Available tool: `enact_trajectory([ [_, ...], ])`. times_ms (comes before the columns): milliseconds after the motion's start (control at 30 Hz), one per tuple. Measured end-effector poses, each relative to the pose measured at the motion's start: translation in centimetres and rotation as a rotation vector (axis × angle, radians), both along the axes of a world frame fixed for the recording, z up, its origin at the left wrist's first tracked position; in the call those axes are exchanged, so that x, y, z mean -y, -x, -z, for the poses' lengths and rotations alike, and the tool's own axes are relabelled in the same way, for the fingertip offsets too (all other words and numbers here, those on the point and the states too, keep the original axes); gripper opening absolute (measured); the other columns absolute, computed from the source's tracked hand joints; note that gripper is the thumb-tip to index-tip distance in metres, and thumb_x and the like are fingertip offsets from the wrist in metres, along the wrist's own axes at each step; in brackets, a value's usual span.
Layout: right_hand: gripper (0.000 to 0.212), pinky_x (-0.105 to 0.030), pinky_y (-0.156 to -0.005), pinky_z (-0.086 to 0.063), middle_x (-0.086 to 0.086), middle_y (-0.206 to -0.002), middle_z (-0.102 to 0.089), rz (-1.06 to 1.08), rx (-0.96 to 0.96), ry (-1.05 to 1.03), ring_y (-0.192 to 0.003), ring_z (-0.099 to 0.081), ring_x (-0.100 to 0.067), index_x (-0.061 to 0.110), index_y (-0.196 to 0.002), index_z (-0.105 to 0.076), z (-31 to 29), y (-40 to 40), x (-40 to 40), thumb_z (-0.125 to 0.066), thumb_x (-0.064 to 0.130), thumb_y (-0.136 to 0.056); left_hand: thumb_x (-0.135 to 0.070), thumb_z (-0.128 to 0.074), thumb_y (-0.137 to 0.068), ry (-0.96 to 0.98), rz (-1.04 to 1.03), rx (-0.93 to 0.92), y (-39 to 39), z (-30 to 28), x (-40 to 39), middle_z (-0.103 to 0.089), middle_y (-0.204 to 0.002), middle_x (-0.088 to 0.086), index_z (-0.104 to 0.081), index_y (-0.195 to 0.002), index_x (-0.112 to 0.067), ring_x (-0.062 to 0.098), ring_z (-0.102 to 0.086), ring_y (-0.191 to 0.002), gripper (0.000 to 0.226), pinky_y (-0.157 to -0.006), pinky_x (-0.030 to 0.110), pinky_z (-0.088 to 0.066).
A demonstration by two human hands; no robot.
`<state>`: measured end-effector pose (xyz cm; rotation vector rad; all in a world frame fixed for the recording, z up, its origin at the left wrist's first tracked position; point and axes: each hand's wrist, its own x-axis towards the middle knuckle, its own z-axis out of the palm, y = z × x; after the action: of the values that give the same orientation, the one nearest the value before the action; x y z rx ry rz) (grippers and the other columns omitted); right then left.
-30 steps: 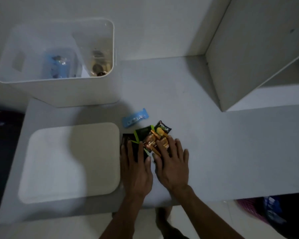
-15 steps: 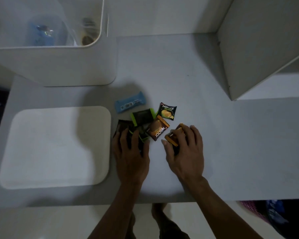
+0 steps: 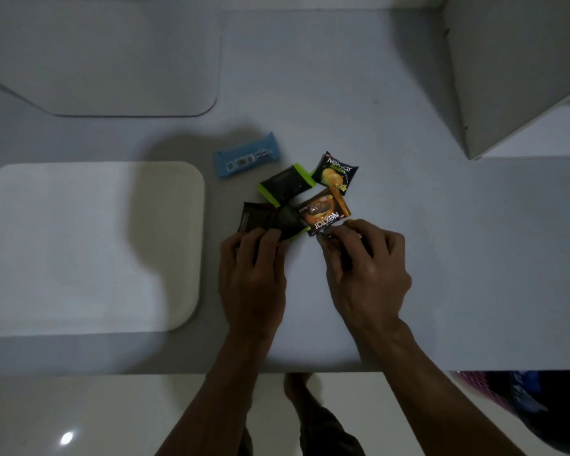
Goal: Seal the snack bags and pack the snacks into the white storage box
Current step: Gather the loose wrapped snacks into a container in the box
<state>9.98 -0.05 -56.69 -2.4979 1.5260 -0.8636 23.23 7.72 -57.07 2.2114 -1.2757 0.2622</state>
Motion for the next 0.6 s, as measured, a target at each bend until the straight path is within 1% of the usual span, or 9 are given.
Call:
enact_trajectory([
  [67,0.023,-0.025,-0.059,-0.04,-0.001,-0.114,-0.07,-0.001,0.016,-0.027,-0.091,-0.057,-0.025,0.02,-0.104,-0.076,0.0,0.1,0.2,-0.067,0.038,-0.092,-0.024,-0.066,-0.093,0.026,-0.013,-0.02,0.0,-0.1,0.2,-0.069,-0.101,0.01,-0.072,-0.104,-0.008,0.028,-0.058,-0.097,0.02,-0.071,0.032,-0.05],
  [133,0.024,-0.026,-0.061,-0.044,-0.002,-0.115,-0.069,-0.003,0.053,-0.076,-0.088,-0.061,-0.023,0.019,-0.107,-0.075,0.0,0.1,0.3,-0.066,0.036,-0.092,-0.027,-0.068,-0.092,0.056,-0.016,-0.039,-0.1,-0.3,0.3,-0.069,-0.1,0.009,-0.071,-0.105,-0.009,0.028,-0.061,-0.095,0.023,-0.07,0.029,-0.049],
  [233,0.021,-0.027,-0.061,-0.049,-0.001,-0.112,-0.069,0.029,0.177,-0.147,-0.084,-0.065,-0.016,0.018,-0.107,-0.075,-0.8,-0.1,0.6,-0.068,0.029,-0.09,-0.029,-0.069,-0.091,0.118,-0.005,-0.155,-0.3,-0.8,0.4,-0.067,-0.1,0.011,-0.07,-0.107,-0.007,0.026,-0.061,-0.094,0.028,-0.073,0.028,-0.049],
  [300,0.018,-0.021,-0.063,-0.047,0.002,-0.108,-0.069,0.06,0.279,-0.217,-0.083,-0.063,-0.01,0.018,-0.105,-0.075,-1.8,-0.1,0.7,-0.07,0.025,-0.089,-0.028,-0.069,-0.09,0.136,-0.004,-0.264,-0.3,-1.4,0.3,-0.066,-0.101,0.011,-0.068,-0.109,-0.007,0.025,-0.061,-0.095,0.029,-0.075,0.028,-0.05],
  [367,0.019,-0.014,-0.067,-0.043,0.002,-0.106,-0.069,0.084,0.347,-0.299,-0.084,-0.06,-0.004,0.02,-0.106,-0.075,-3.0,0.1,0.8,-0.071,0.023,-0.088,-0.025,-0.07,-0.089,0.139,-0.006,-0.375,-0.3,-2.3,0.1,-0.065,-0.101,0.009,-0.066,-0.111,-0.008,0.024,-0.061,-0.094,0.028,-0.075,0.029,-0.051],
  [433,0.021,-0.01,-0.073,-0.041,0.001,-0.106,-0.07,0.089,0.393,-0.358,-0.088,-0.06,-0.003,0.019,-0.106,-0.075,-4.5,0.2,0.9,-0.071,0.021,-0.086,-0.026,-0.068,-0.089,0.161,-0.01,-0.474,-0.2,-3.8,0.0,-0.064,-0.1,0.007,-0.066,-0.11,-0.009,0.023,-0.062,-0.093,0.027,-0.076,0.032,-0.052],
  [500,0.022,-0.013,-0.077,-0.043,0.001,-0.105,-0.071,0.095,0.434,-0.381,-0.09,-0.064,-0.009,0.019,-0.106,-0.075,-6.4,-0.1,0.8,-0.075,0.017,-0.084,-0.032,-0.063,-0.09,0.213,-0.039,-0.561,0.0,-6.2,0.1,-0.066,-0.099,0.003,-0.067,-0.107,-0.011,0.022,-0.064,-0.091,0.028,-0.077,0.033,-0.053],
  [533,0.023,-0.016,-0.077,-0.045,0.001,-0.104,-0.071,0.098,0.459,-0.381,-0.09,-0.065,-0.011,0.019,-0.106,-0.075,-7.6,-0.5,0.9,-0.076,0.015,-0.083,-0.035,-0.062,-0.089,0.251,-0.067,-0.599,-0.1,-7.6,0.3,-0.067,-0.099,0.002,-0.068,-0.106,-0.013,0.019,-0.065,-0.091,0.028,-0.078,0.03,-0.053],
  [600,0.024,-0.024,-0.078,-0.051,0.002,-0.103,-0.071,0.1,0.526,-0.4,-0.09,-0.066,-0.012,0.021,-0.106,-0.075,-10.2,-1.8,1.0,-0.077,0.016,-0.083,-0.032,-0.065,-0.087,0.323,-0.125,-0.665,-0.5,-10.6,0.9,-0.068,-0.098,-0.002,-0.069,-0.104,-0.019,0.009,-0.063,-0.09,0.022,-0.08,0.021,-0.05],
])
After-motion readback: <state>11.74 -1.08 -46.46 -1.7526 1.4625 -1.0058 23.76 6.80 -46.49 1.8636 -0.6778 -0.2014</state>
